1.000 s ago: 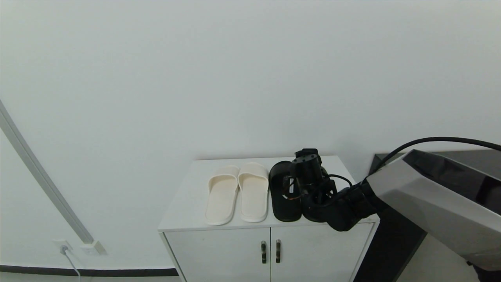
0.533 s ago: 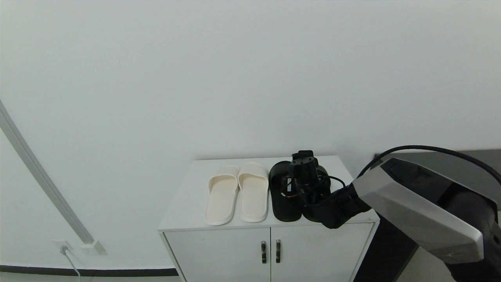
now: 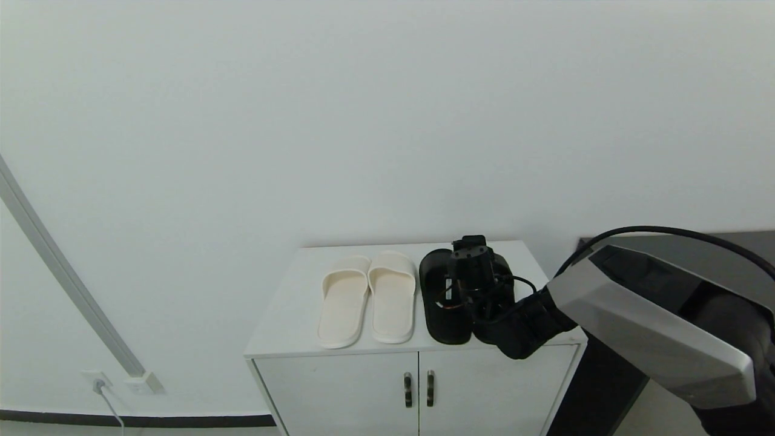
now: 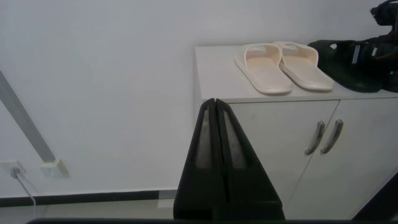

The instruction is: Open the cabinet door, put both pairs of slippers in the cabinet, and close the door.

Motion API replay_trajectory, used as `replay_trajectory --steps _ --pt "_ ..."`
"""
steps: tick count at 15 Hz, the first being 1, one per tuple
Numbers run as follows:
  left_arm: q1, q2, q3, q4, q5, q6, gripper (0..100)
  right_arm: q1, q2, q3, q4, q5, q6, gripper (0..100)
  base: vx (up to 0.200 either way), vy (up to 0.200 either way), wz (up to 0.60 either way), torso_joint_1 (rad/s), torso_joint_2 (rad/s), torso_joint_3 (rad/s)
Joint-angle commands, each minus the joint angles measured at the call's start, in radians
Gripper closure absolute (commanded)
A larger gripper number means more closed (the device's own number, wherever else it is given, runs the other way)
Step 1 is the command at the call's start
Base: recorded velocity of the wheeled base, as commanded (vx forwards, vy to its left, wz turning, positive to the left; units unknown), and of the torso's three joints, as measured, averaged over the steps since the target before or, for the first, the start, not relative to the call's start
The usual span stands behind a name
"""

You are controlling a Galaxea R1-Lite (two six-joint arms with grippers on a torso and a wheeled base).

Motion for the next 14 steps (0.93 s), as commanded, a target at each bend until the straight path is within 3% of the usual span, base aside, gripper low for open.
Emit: replay_trajectory --steps 1,5,9,12,14 --pt "0.0 0.0 0.0 0.0 0.001 0.001 100 0.014 -0.122 0.098 -0.012 0.003 -0.007 100 0.0 0.0 0.0 0.0 0.0 0.0" --pt "0.0 0.0 0.0 0.0 -0.002 0.002 100 0.079 -0.441 0.407 -0.01 0.123 -0.05 100 0.0 0.0 0.0 0.0 0.0 0.0" --pt "0.0 0.0 0.0 0.0 -0.002 0.004 100 0.187 -0.78 0.732 -0.003 0.36 -0.106 100 0.0 0.0 0.0 0.0 0.0 0.0" --pt "0.0 0.0 0.0 0.0 -0.004 0.005 100 0.232 -0.932 0.888 -0.003 0.551 -0.114 100 0.0 0.0 0.0 0.0 0.0 0.0" --pt "0.0 0.0 0.0 0.0 -0.004 0.005 100 0.23 -1.041 0.977 -0.01 0.649 -0.237 100 0.0 0.0 0.0 0.0 0.0 0.0"
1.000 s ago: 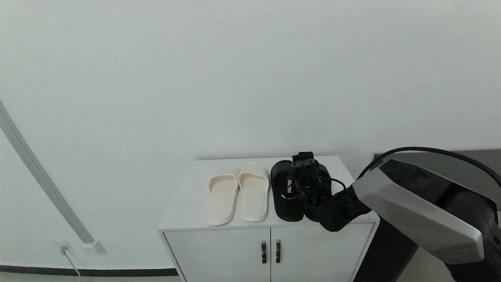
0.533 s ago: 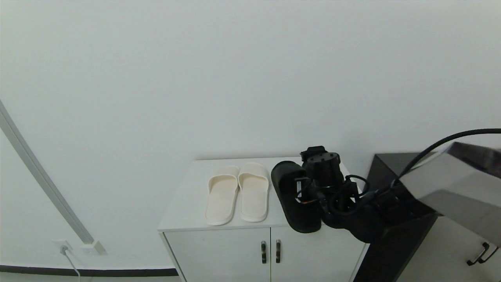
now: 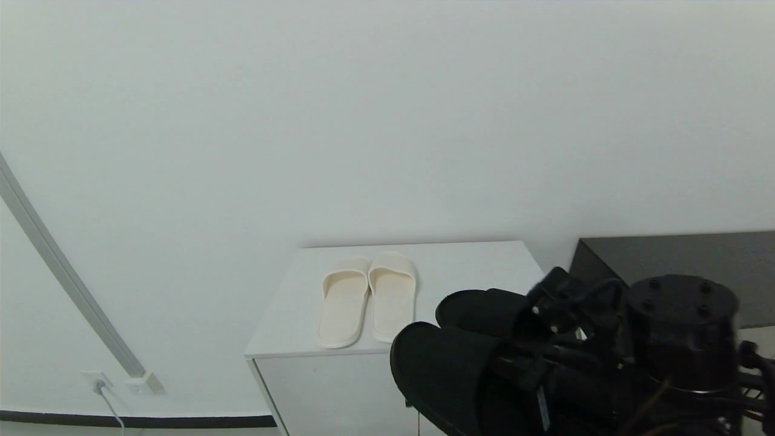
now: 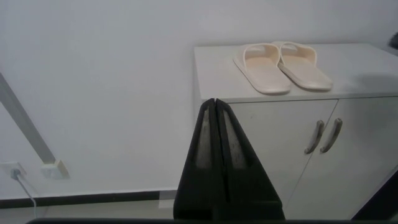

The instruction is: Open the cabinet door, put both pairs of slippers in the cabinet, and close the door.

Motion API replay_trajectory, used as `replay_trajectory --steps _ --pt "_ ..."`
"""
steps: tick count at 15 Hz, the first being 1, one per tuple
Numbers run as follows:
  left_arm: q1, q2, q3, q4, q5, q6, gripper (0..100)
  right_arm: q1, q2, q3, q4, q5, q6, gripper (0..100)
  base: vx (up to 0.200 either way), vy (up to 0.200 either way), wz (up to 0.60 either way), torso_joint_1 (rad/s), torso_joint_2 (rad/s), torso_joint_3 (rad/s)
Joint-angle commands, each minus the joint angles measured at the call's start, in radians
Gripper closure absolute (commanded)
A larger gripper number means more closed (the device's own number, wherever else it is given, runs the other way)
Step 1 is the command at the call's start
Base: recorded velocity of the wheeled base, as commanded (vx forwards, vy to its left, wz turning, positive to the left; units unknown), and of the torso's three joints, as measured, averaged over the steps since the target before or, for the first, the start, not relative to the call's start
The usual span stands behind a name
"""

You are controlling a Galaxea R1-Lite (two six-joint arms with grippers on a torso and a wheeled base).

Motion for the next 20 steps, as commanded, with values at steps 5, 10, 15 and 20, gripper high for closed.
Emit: replay_trajectory --steps 5,10,15,20 --pt "0.0 0.0 0.0 0.0 0.001 0.0 100 -0.008 -0.187 0.117 -0.009 0.09 -0.202 100 0.0 0.0 0.0 0.0 0.0 0.0" --pt "0.0 0.0 0.0 0.0 0.001 0.0 100 -0.029 -0.167 0.146 -0.086 0.152 -0.23 100 0.0 0.0 0.0 0.0 0.0 0.0" --pt "0.0 0.0 0.0 0.0 0.001 0.0 100 -0.011 -0.107 0.143 -0.13 0.178 -0.119 100 -0.08 0.0 0.0 0.002 0.0 0.002" --pt "0.0 0.0 0.0 0.0 0.001 0.0 100 -0.011 -0.098 0.152 -0.13 0.181 -0.118 100 -0.16 0.0 0.0 0.008 0.01 0.001"
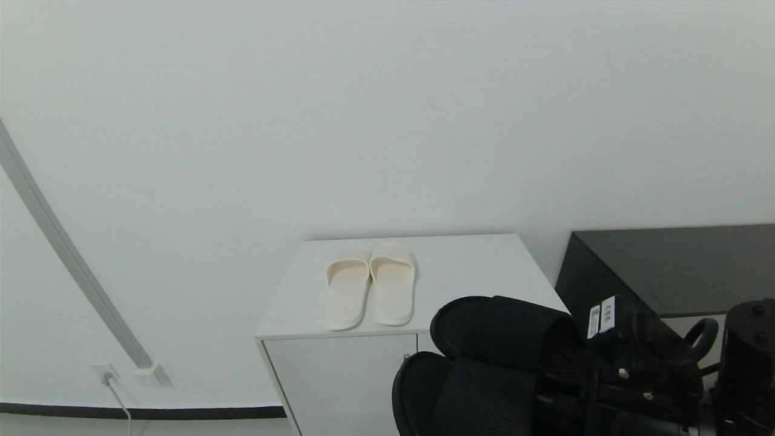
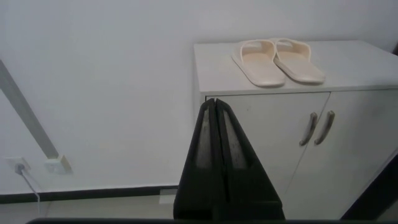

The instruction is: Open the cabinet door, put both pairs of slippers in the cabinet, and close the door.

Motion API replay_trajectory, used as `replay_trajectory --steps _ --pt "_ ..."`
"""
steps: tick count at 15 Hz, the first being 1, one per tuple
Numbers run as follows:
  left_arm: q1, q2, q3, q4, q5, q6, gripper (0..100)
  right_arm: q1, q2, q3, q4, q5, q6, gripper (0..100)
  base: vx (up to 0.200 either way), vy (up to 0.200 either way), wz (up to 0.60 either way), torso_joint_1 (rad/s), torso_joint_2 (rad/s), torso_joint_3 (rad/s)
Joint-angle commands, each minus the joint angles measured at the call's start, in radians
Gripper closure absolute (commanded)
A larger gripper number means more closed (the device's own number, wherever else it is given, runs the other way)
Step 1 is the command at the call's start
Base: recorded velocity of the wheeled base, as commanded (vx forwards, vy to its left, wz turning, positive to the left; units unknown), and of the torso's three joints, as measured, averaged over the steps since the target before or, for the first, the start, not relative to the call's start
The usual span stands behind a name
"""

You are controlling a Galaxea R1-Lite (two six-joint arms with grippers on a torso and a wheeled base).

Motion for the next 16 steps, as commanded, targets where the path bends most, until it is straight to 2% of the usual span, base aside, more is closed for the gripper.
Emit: replay_trajectory --steps 1,16 --pt "0.0 0.0 0.0 0.0 -0.001 0.0 100 -0.001 0.017 0.006 0.001 -0.001 -0.002 100 0.0 0.0 0.0 0.0 0.0 0.0" --pt "0.0 0.0 0.0 0.0 0.003 -0.005 100 0.009 0.019 0.049 -0.003 0.025 -0.008 100 0.0 0.0 0.0 0.0 0.0 0.0"
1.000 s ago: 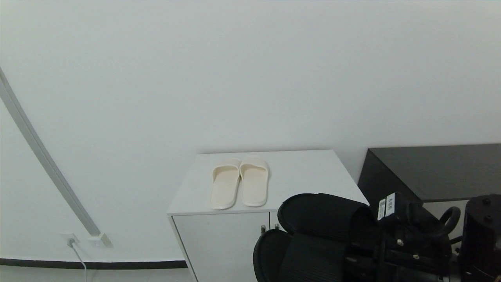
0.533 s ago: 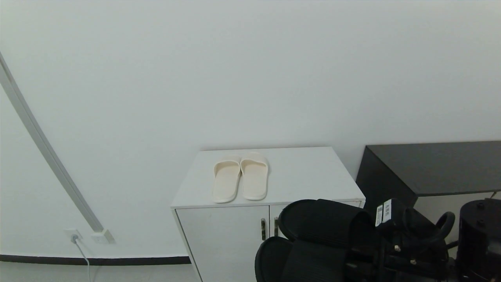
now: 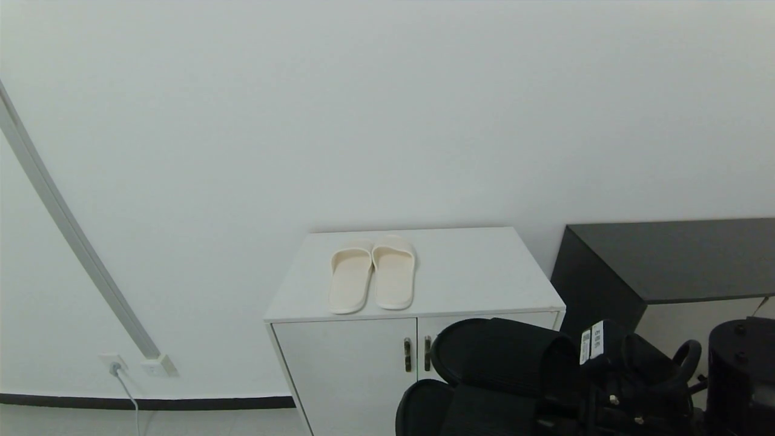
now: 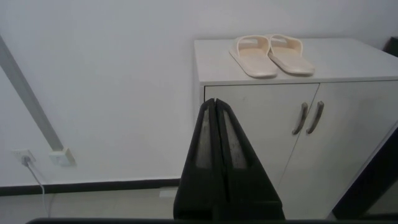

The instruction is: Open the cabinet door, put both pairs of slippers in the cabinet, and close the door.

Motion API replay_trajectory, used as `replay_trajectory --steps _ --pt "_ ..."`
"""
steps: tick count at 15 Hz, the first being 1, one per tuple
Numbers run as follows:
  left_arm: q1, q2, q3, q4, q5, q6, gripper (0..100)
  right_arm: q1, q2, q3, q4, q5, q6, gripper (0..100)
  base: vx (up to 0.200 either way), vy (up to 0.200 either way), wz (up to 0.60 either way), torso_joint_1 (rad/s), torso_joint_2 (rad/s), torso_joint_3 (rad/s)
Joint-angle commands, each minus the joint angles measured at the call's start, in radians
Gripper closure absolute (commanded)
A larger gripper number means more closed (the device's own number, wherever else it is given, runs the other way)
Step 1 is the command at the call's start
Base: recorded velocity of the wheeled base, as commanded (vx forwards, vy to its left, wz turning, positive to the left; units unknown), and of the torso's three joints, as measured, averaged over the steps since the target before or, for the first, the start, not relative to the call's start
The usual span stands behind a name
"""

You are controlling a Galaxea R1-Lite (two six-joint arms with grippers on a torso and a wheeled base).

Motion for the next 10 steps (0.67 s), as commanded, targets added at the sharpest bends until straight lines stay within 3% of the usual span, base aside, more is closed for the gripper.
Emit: replay_trajectory --steps 1,7,8,10 --pt "0.0 0.0 0.0 0.0 0.0 0.0 100 0.001 0.001 0.003 0.0 -0.001 -0.001 100 0.0 0.0 0.0 0.0 0.0 0.0" --pt "0.0 0.0 0.0 0.0 -0.003 0.0 100 0.003 0.0 0.014 -0.031 -0.001 -0.001 100 0.0 0.0 0.0 -0.129 0.29 0.154" --pt "0.0 0.0 0.0 0.0 -0.003 0.0 0 0.003 0.001 0.021 -0.04 -0.002 -0.001 100 0.0 0.0 0.0 -0.154 0.34 0.193" --pt "0.0 0.0 0.0 0.0 -0.006 0.0 0 0.003 0.003 0.027 -0.049 -0.002 -0.001 100 0.0 0.0 0.0 -0.164 0.36 0.203"
